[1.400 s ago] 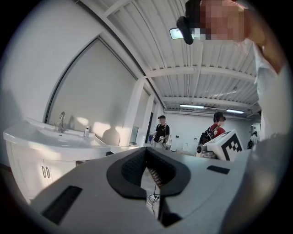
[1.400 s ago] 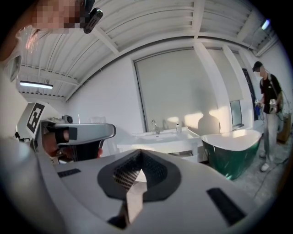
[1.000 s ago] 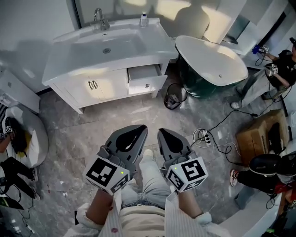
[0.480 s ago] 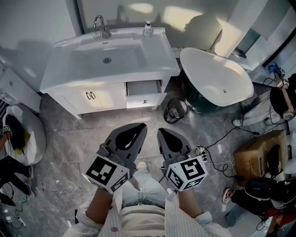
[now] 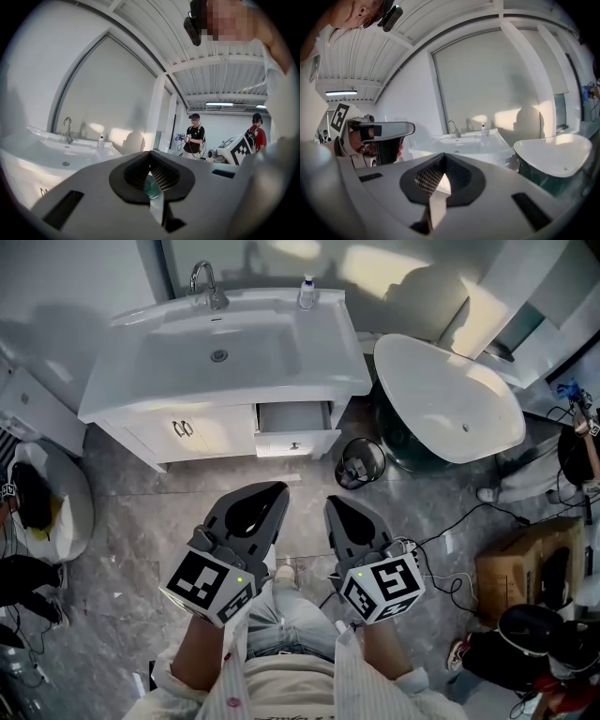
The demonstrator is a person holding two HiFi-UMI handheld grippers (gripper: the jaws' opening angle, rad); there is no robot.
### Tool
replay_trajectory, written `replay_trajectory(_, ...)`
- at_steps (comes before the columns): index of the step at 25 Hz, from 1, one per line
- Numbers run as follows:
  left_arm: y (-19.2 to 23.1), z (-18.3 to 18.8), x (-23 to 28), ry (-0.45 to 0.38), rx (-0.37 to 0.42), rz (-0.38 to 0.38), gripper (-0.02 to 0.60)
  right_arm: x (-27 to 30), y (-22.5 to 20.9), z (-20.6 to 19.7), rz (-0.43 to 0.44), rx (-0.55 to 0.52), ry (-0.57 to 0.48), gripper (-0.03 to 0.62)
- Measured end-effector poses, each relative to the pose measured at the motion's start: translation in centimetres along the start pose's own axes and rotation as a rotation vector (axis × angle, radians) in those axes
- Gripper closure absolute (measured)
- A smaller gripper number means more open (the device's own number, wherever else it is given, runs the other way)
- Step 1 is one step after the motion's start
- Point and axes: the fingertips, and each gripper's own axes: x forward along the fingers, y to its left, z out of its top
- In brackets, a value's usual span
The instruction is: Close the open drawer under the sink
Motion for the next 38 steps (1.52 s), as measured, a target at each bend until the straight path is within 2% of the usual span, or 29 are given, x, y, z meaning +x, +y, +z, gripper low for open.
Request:
replay_trajectory(9, 3.3, 0.9, 3.5, -0.001, 0.006, -0.036, 0.566, 3.9, -2.2, 0.5, -0.028, 0.022, 0.008, 0.588)
replay_trajectory(20, 11.5, 3.2, 10.5, 0.018, 0.012, -0.110, 0.566, 13.8, -5.8, 3.5, -0.087, 0.026, 0.022, 0.586)
replay_trajectory(25, 13.9, 4.0, 13.5, 0.037, 0.020, -0.165, 0.566, 17.0, -7.9, 4.7, -0.132, 0.042, 0.018, 0.587)
replay_trajectory(32, 16.7, 3.2, 15.9, 0.081, 0.011, -0.222, 0.566, 20.3, -9.7, 4.6, -0.187, 0.074, 0.029, 0.586)
replay_trajectory(38, 17.4, 2.2, 16.8, 0.113, -0.013, -0.235, 0.566, 21.2, -10.2, 4.1, -0.193, 0.083, 0.064, 0.587)
